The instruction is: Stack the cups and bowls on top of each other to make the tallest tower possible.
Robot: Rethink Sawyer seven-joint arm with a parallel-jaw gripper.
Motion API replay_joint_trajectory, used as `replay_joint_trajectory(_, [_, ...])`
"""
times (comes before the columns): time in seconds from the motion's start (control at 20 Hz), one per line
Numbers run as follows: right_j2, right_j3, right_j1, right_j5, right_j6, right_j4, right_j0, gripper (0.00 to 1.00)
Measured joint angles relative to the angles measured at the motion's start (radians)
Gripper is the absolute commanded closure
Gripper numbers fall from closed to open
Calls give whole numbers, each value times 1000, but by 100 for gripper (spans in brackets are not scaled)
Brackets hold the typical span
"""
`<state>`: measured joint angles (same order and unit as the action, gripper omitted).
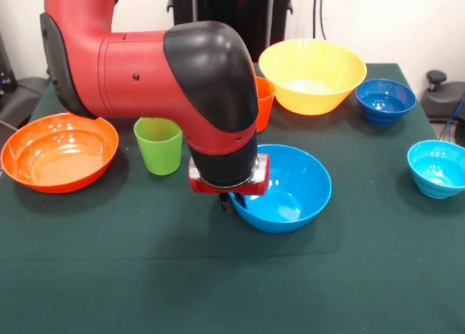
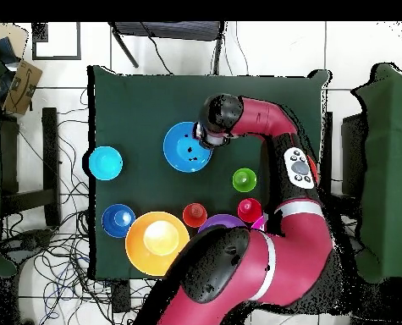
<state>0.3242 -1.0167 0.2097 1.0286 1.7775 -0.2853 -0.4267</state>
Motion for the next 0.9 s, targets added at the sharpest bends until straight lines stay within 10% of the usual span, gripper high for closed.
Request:
replay_joint_trajectory(0.75, [7,126,-44,46,-48,0,4,100])
replay_joint_trajectory(0.8, [6,131,-45,42,-48,-5,4,0])
replay_joint_trajectory(0.9, [6,132,-46,41,-48,-8,4,0])
